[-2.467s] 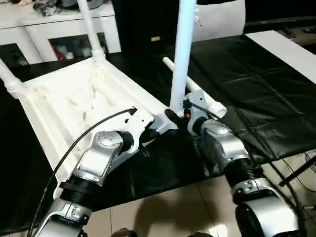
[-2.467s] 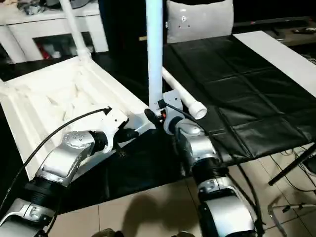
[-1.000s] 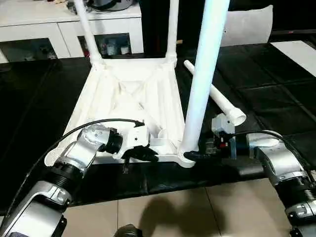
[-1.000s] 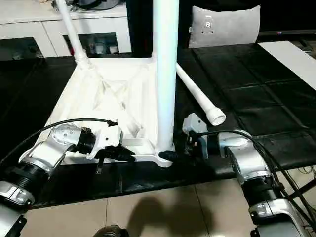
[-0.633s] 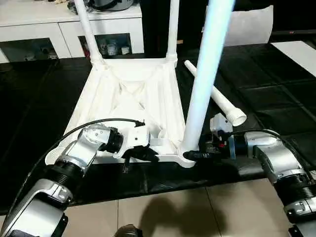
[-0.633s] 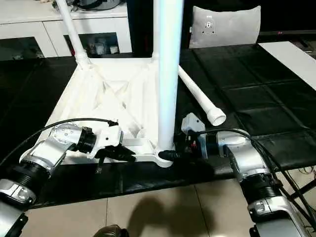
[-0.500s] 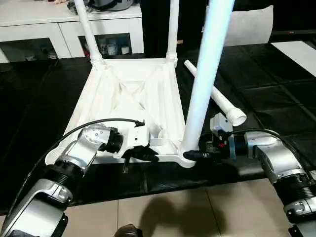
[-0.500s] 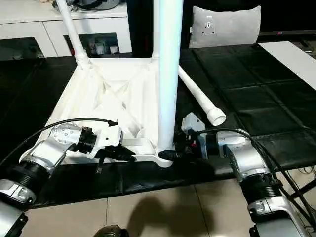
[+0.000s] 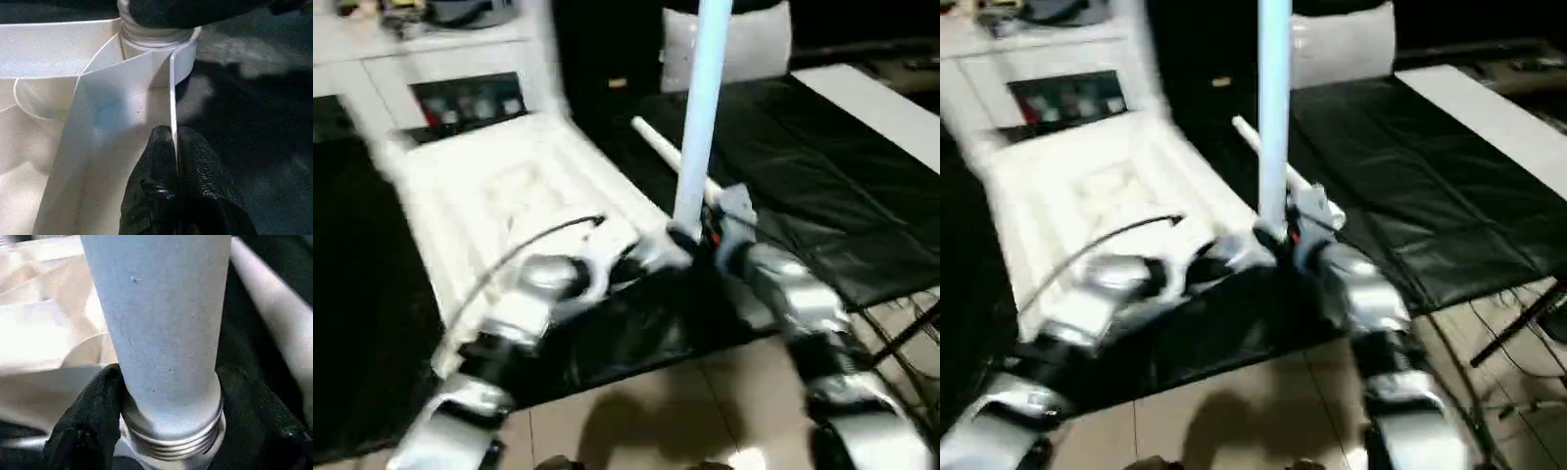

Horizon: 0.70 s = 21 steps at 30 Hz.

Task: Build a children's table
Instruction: Rotate leg to tighten

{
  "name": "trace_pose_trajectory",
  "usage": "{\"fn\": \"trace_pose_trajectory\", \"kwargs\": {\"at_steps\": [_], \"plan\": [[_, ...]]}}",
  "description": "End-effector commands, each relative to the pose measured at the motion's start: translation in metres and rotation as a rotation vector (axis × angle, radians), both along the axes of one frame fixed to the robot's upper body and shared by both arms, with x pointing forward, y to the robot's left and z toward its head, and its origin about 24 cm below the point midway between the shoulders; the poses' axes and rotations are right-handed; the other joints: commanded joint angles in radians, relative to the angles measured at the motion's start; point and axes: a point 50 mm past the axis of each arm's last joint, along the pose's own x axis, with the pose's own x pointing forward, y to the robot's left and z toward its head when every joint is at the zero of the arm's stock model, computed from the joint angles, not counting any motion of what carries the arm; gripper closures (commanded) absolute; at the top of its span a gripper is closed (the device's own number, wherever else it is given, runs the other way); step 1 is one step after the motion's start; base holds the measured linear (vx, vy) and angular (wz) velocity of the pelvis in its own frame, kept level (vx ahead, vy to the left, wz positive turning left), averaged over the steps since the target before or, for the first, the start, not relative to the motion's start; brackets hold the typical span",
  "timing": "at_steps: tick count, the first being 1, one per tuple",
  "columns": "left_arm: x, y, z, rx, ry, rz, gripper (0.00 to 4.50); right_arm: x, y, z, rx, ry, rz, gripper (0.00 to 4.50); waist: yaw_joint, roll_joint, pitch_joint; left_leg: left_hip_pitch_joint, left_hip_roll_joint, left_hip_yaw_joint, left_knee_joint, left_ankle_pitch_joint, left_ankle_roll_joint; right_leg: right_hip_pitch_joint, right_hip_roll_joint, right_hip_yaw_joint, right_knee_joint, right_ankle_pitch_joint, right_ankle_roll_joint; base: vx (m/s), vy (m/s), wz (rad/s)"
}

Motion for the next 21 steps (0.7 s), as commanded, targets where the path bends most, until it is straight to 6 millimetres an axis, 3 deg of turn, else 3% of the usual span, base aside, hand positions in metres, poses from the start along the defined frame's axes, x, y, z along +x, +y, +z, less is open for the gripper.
{"fn": "trace_pose_trajectory", "kwargs": {"at_steps": [1, 2, 3, 4, 10, 16, 19, 21], "plan": [[-0.003, -0.031, 0.026, -0.091, -0.095, -0.108, 4.5, -0.005, 0.023, -0.011, 0.004, 0.045, 0.065, 1.86, 0.011, -0.012, -0.08, 0.012, 0.03, -0.014, -0.055, -0.112, 0.074, 0.059, -0.062, 0.051, -0.085, -0.014, -0.243, 0.0, 0.0, 0.0], [-0.003, -0.031, 0.027, -0.084, -0.1, -0.105, 4.5, -0.005, 0.023, -0.01, 0.012, 0.038, 0.062, 1.3, 0.014, -0.009, -0.079, 0.012, 0.033, -0.014, -0.055, -0.103, 0.085, 0.058, -0.062, 0.051, -0.083, 0.005, -0.248, 0.0, 0.0, 0.0], [-0.002, -0.03, 0.027, -0.075, -0.103, -0.097, 4.5, -0.004, 0.023, -0.008, 0.031, 0.031, 0.058, 1.16, 0.014, -0.009, -0.079, 0.012, 0.034, -0.014, -0.056, -0.103, 0.089, 0.058, -0.06, 0.049, -0.082, 0.009, -0.25, 0.0, 0.0, 0.0], [-0.001, -0.027, 0.027, -0.062, -0.107, -0.087, 4.5, -0.004, 0.022, -0.006, 0.047, 0.022, 0.056, 1.14, 0.014, -0.003, -0.079, 0.014, 0.035, -0.016, -0.057, -0.109, 0.091, 0.058, -0.06, 0.048, -0.08, 0.014, -0.254, 0.0, 0.0, 0.0], [0.002, -0.008, 0.024, -0.007, -0.131, -0.093, 4.5, -0.009, 0.009, 0.002, 0.07, -0.051, 0.12, 0.68, 0.016, -0.001, -0.078, 0.017, 0.038, -0.016, -0.059, -0.147, 0.083, 0.06, -0.061, 0.05, -0.083, 0.004, -0.255, 0.0, 0.0, 0.0], [0.001, 0.007, 0.019, 0.015, -0.112, -0.169, 4.5, -0.025, -0.017, 0.005, 0.03, -0.11, 0.296, 0.2, 0.037, -0.003, -0.078, 0.02, 0.041, -0.014, -0.058, -0.148, 0.092, 0.059, -0.062, 0.051, -0.083, 0.013, -0.249, 0.0, 0.0, 0.0], [-0.002, 0.014, 0.017, 0.026, -0.11, -0.284, 4.5, -0.033, -0.035, 0.005, -0.005, -0.099, 0.379, 0.09, 0.047, 0.008, -0.075, 0.023, 0.04, -0.016, -0.059, -0.178, 0.086, 0.057, -0.059, 0.048, -0.092, -0.022, -0.243, 0.0, 0.0, 0.0], [-0.005, 0.02, 0.015, 0.042, -0.091, -0.359, 4.5, -0.037, -0.044, 0.006, -0.025, -0.087, 0.421, 0.09, 0.055, 0.006, -0.078, 0.021, 0.042, -0.016, -0.059, -0.179, 0.082, 0.059, -0.06, 0.049, -0.085, -0.011, -0.242, 0.0, 0.0, 0.0]]}}
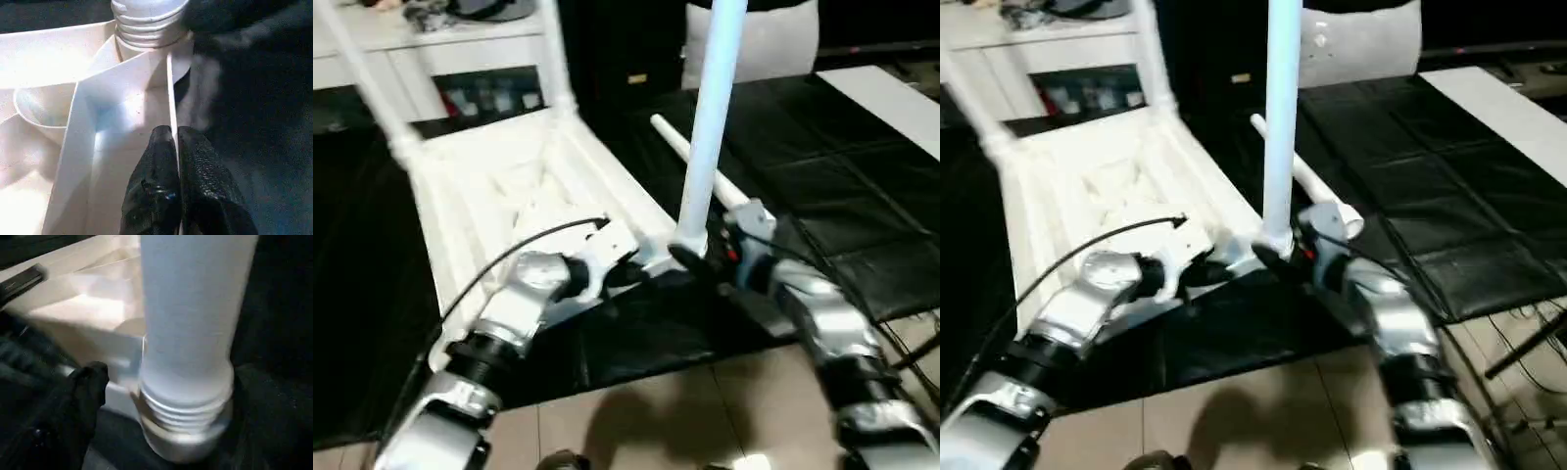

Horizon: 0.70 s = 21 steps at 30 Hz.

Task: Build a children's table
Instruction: Rotate leg to tighten

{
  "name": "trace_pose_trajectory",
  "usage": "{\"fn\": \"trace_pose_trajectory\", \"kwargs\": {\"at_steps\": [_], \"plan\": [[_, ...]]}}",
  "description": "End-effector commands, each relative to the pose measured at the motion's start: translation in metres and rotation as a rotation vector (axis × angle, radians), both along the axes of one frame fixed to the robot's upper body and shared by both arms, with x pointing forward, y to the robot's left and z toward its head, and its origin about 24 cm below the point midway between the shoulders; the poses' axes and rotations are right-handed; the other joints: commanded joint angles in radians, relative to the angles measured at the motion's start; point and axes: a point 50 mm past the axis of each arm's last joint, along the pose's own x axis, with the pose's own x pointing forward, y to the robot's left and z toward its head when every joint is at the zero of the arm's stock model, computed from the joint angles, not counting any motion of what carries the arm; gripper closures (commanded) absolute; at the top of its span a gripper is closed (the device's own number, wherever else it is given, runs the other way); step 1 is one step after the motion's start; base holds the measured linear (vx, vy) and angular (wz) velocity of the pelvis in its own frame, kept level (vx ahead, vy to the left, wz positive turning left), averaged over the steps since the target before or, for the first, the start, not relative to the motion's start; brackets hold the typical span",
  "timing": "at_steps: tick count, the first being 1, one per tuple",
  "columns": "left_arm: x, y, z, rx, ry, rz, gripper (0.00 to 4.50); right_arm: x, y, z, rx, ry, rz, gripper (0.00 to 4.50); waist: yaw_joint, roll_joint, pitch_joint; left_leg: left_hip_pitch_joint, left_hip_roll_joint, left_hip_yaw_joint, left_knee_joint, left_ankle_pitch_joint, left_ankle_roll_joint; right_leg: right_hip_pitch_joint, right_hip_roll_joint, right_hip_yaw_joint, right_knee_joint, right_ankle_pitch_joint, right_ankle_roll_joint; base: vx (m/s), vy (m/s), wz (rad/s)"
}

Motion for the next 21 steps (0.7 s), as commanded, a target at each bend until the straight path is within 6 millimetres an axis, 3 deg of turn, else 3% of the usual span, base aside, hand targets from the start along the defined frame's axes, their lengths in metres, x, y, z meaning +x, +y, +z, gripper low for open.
{"fn": "trace_pose_trajectory", "kwargs": {"at_steps": [1, 5, 14, 21], "plan": [[-0.001, -0.008, 0.013, -0.009, -0.05, -0.145, 4.5, -0.003, 0.002, 0.007, 0.01, -0.021, 0.08, 0.09, -0.002, 0.007, -0.079, 0.026, 0.044, -0.016, -0.06, -0.188, 0.074, 0.055, -0.06, 0.051, -0.08, -0.008, -0.246, 0.0, 0.0, 0.0], [-0.006, 0.001, 0.011, 0.074, -0.039, -0.306, 4.5, -0.007, -0.008, 0.013, -0.043, -0.026, 0.173, 0.09, 0.008, 0.006, -0.079, 0.028, 0.045, -0.015, -0.06, -0.203, 0.066, 0.054, -0.061, 0.051, -0.081, -0.031, -0.252, 0.0, 0.0, 0.0], [-0.007, 0.006, 0.011, 0.126, -0.013, -0.452, 4.5, -0.021, -0.003, 0.013, -0.097, 0.034, 0.42, 0.09, 0.026, 0.002, -0.081, 0.03, 0.049, -0.016, -0.061, -0.208, 0.067, 0.053, -0.066, 0.051, -0.076, -0.026, -0.261, 0.0, 0.0, 0.0], [-0.009, 0.007, 0.009, 0.132, 0.0, -0.505, 4.5, -0.019, -0.001, 0.012, -0.1, 0.058, 0.438, 0.8, 0.027, 0.002, -0.08, 0.029, 0.049, -0.017, -0.063, -0.215, 0.056, 0.054, -0.068, 0.052, -0.078, -0.051, -0.257, 0.0, 0.0, 0.0]]}}
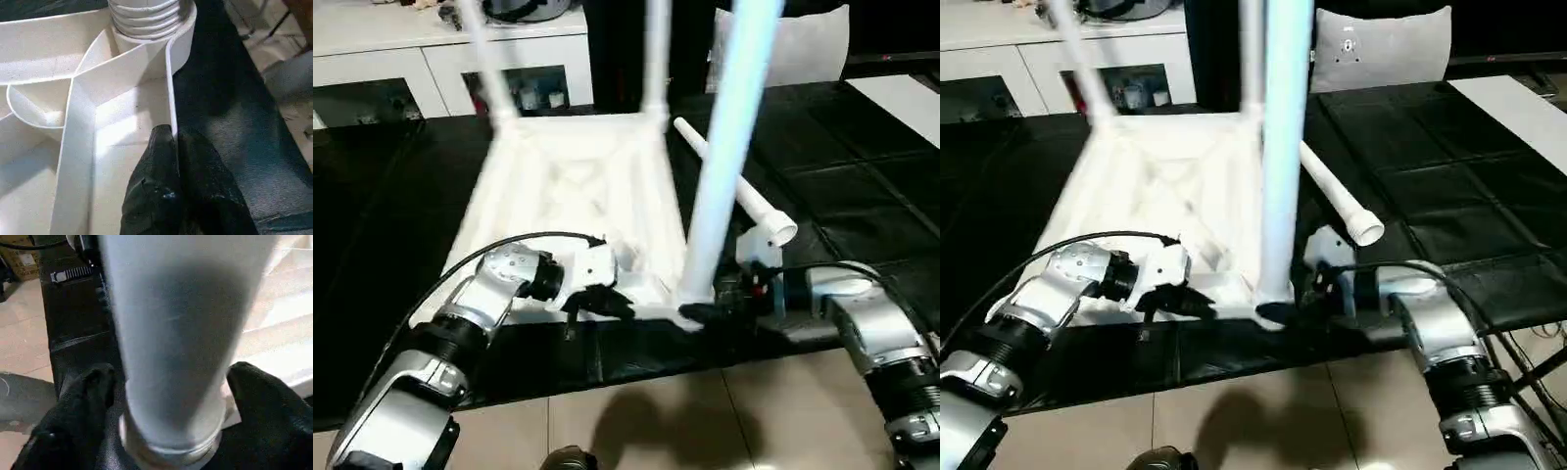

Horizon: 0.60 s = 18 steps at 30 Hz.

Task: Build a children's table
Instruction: Rotate leg to tighten

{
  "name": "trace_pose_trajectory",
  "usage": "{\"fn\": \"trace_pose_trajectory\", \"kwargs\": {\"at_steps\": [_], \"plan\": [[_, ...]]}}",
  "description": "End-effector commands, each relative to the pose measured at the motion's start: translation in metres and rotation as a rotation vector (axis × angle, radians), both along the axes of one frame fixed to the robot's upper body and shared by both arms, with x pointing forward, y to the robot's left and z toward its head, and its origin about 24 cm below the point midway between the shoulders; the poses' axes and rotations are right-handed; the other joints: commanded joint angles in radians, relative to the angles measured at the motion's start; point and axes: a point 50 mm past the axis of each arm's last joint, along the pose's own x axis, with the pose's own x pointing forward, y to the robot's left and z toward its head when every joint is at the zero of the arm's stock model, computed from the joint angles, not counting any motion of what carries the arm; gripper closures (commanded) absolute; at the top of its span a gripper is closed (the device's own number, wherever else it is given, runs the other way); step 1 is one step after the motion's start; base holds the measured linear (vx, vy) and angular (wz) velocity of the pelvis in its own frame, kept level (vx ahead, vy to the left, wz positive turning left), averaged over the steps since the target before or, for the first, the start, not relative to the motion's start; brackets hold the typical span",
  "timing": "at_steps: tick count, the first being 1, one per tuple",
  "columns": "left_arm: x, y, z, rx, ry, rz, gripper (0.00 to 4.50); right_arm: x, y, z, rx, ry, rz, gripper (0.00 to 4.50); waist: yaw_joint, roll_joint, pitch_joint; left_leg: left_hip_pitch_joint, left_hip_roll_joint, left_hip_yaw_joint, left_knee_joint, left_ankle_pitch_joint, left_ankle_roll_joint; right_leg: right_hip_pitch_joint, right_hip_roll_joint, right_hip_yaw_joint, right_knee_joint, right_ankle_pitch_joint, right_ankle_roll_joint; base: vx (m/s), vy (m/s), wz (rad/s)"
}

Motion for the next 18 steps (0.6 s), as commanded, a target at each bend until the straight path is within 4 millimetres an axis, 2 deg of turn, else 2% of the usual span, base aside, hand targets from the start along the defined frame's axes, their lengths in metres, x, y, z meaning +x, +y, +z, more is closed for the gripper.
{"fn": "trace_pose_trajectory", "kwargs": {"at_steps": [1, 5, 9, 10, 13, 14, 18], "plan": [[-0.002, -0.008, 0.005, 0.025, -0.015, -0.105, 4.5, 0.001, 0.0, 0.003, -0.01, 0.003, 0.015, 0.91, -0.007, -0.002, -0.08, 0.027, 0.049, -0.017, -0.065, -0.212, 0.057, 0.049, -0.067, 0.053, -0.079, -0.051, -0.257, 0.0, 0.0, 0.0], [-0.002, -0.007, 0.004, 0.029, -0.014, -0.107, 4.5, 0.0, 0.0, 0.001, -0.014, 0.021, 0.023, 1.31, -0.009, -0.002, -0.08, 0.027, 0.049, -0.017, -0.065, -0.209, 0.061, 0.049, -0.065, 0.052, -0.077, -0.043, -0.26, 0.0, 0.0, 0.0], [-0.002, -0.007, 0.003, 0.031, -0.015, -0.102, 4.5, 0.0, 0.0, 0.001, -0.014, 0.027, 0.029, 1.5, -0.009, -0.002, -0.079, 0.026, 0.049, -0.017, -0.065, -0.212, 0.061, 0.049, -0.066, 0.052, -0.079, -0.058, -0.258, 0.0, 0.0, 0.0], [-0.002, -0.006, 0.003, 0.031, -0.016, -0.102, 4.5, 0.0, 0.0, 0.001, -0.013, 0.028, 0.03, 1.72, -0.009, -0.003, -0.079, 0.027, 0.049, -0.016, -0.065, -0.215, 0.06, 0.049, -0.066, 0.053, -0.08, -0.064, -0.257, 0.0, 0.0, 0.0], [-0.001, -0.006, 0.003, 0.03, -0.018, -0.093, 4.5, -0.001, 0.001, 0.001, -0.012, 0.032, 0.034, 1.83, -0.009, -0.003, -0.079, 0.028, 0.051, -0.017, -0.066, -0.216, 0.057, 0.049, -0.066, 0.053, -0.079, -0.065, -0.257, 0.0, 0.0, 0.0], [0.0, -0.005, 0.003, 0.02, -0.017, -0.078, 4.5, -0.001, 0.002, 0.0, -0.005, 0.044, 0.037, 1.87, -0.008, -0.006, -0.079, 0.027, 0.05, -0.016, -0.065, -0.211, 0.059, 0.048, -0.066, 0.053, -0.078, -0.061, -0.259, 0.0, 0.0, 0.0], [0.002, -0.006, 0.004, -0.025, -0.008, 0.006, 4.5, 0.003, 0.01, 0.001, 0.106, 0.091, -0.042, 1.91, -0.009, -0.006, -0.079, 0.027, 0.05, -0.016, -0.065, -0.204, 0.063, 0.048, -0.066, 0.053, -0.078, -0.067, -0.261, 0.0, 0.0, 0.0]]}}
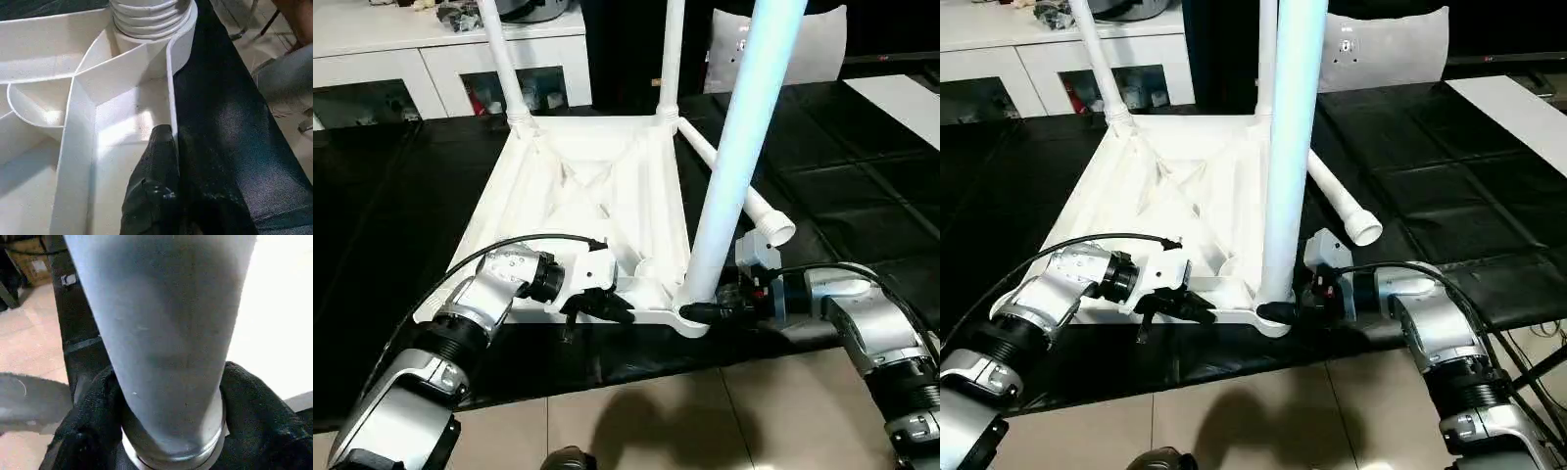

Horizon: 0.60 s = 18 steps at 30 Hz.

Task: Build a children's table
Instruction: Rotate leg to tighten

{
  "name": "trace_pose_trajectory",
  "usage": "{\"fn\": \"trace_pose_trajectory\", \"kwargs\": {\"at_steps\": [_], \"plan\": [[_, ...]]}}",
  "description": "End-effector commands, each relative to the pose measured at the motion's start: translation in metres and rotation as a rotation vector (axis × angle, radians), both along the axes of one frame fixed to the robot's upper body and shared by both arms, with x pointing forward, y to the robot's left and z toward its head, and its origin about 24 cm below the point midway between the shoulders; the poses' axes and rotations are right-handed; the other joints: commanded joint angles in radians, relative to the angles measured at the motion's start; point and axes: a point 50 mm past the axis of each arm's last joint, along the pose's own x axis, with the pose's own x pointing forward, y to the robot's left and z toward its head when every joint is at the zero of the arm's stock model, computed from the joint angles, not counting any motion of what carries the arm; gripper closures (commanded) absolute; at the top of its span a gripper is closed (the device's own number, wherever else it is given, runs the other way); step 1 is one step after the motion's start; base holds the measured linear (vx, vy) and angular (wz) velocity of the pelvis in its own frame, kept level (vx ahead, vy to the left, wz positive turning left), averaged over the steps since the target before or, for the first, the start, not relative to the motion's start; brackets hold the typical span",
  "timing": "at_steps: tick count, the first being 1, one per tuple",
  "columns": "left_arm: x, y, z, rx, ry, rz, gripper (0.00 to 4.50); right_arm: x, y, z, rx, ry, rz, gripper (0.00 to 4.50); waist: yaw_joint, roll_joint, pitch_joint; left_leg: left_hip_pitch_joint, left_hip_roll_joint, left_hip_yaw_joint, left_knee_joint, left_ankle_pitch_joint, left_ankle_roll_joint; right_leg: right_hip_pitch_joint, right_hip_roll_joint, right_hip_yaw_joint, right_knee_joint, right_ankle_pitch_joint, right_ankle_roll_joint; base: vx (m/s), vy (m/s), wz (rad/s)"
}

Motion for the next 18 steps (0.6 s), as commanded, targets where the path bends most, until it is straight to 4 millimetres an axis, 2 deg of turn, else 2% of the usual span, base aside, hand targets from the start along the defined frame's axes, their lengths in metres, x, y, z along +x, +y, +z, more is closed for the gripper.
{"fn": "trace_pose_trajectory", "kwargs": {"at_steps": [1, 5, 6, 7, 8, 10, 11, 12, 13, 15, 16, 17, 18], "plan": [[0.001, -0.008, 0.005, -0.024, -0.022, 0.009, 4.5, 0.004, 0.007, 0.005, 0.062, 0.007, -0.041, 1.91, -0.005, -0.006, -0.076, 0.024, 0.05, -0.017, -0.067, -0.209, 0.06, 0.047, -0.066, 0.052, -0.08, -0.081, -0.26, 0.0, 0.0, 0.0], [0.008, -0.015, 0.009, -0.11, -0.022, 0.187, 4.5, 0.012, 0.017, -0.001, 0.051, 0.006, -0.182, 1.93, -0.019, -0.003, -0.07, 0.028, 0.05, -0.018, -0.074, -0.258, 0.02, 0.044, -0.067, 0.054, -0.088, -0.169, -0.24, 0.0, 0.0, 0.0], [0.01, -0.018, 0.01, -0.134, -0.027, 0.251, 4.5, 0.017, 0.022, -0.003, 0.056, 0.007, -0.252, 1.93, -0.022, 0.003, -0.071, 0.029, 0.049, -0.021, -0.075, -0.269, 0.008, 0.044, -0.068, 0.054, -0.089, -0.192, -0.233, 0.0, 0.0, 0.0], [0.01, -0.018, 0.01, -0.134, -0.027, 0.251, 4.5, 0.017, 0.022, -0.003, 0.056, 0.007, -0.252, 1.93, -0.026, 0.0, -0.07, 0.028, 0.047, -0.02, -0.077, -0.275, 0.005, 0.044, -0.067, 0.053, -0.092, -0.198, -0.231, 0.0, 0.0, 0.0], [0.013, -0.027, 0.012, -0.18, -0.023, 0.376, 4.5, 0.028, 0.032, -0.007, 0.062, 0.004, -0.409, 1.93, -0.038, -0.001, -0.07, 0.024, 0.047, -0.022, -0.079, -0.281, -0.005, 0.048, -0.068, 0.053, -0.09, -0.201, -0.229, 0.0, 0.0, 0.0], [0.014, -0.03, 0.012, -0.19, -0.021, 0.411, 4.5, 0.03, 0.035, -0.008, 0.063, 0.006, -0.452, 1.93, -0.056, -0.003, -0.07, 0.017, 0.04, -0.025, -0.079, -0.272, -0.011, 0.051, -0.066, 0.049, -0.092, -0.207, -0.222, 0.0, 0.0, 0.0], [0.017, -0.041, 0.012, -0.199, -0.028, 0.505, 4.5, 0.037, 0.045, -0.01, 0.058, 0.003, -0.539, 1.93, -0.07, -0.007, -0.072, 0.018, 0.036, -0.021, -0.072, -0.241, 0.005, 0.049, -0.064, 0.051, -0.093, -0.175, -0.23, 0.0, 0.0, 0.0], [0.017, -0.041, 0.012, -0.199, -0.028, 0.505, 4.5, 0.037, 0.045, -0.01, 0.058, 0.003, -0.539, 1.93, -0.07, -0.007, -0.072, 0.018, 0.036, -0.021, -0.072, -0.241, 0.005, 0.049, -0.064, 0.051, -0.093, -0.175, -0.23, 0.0, 0.0, 0.0], [0.017, -0.041, 0.012, -0.199, -0.028, 0.505, 4.5, 0.037, 0.045, -0.01, 0.058, 0.003, -0.539, 1.93, -0.073, -0.007, -0.075, 0.016, 0.035, -0.02, -0.069, -0.214, 0.019, 0.051, -0.064, 0.051, -0.094, -0.146, -0.232, 0.0, 0.0, 0.0], [0.019, -0.059, 0.013, -0.232, -0.035, 0.576, 4.5, 0.045, 0.053, -0.014, 0.042, 0.002, -0.663, 1.93, -0.077, -0.009, -0.079, 0.011, 0.034, -0.017, -0.063, -0.143, 0.054, 0.053, -0.06, 0.05, -0.085, -0.05, -0.246, 0.0, 0.0, 0.0], [0.02, -0.071, 0.014, -0.246, -0.065, 0.591, 4.5, 0.05, 0.059, -0.014, 0.021, -0.036, -0.723, 1.93, -0.078, -0.011, -0.08, 0.011, 0.034, -0.017, -0.063, -0.13, 0.059, 0.052, -0.06, 0.05, -0.086, -0.037, -0.248, 0.0, 0.0, 0.0], [0.02, -0.075, 0.015, -0.251, -0.074, 0.59, 4.5, 0.05, 0.062, -0.014, 0.036, -0.042, -0.718, 1.93, -0.08, -0.009, -0.078, 0.013, 0.034, -0.016, -0.062, -0.133, 0.064, 0.049, -0.059, 0.048, -0.09, -0.044, -0.248, 0.0, 0.0, 0.0], [0.02, -0.075, 0.015, -0.251, -0.074, 0.59, 4.5, 0.05, 0.062, -0.014, 0.036, -0.042, -0.718, 1.93, -0.079, -0.008, -0.079, 0.015, 0.033, -0.015, -0.06, -0.135, 0.067, 0.05, -0.06, 0.048, -0.09, -0.049, -0.248, 0.0, 0.0, 0.0]]}}
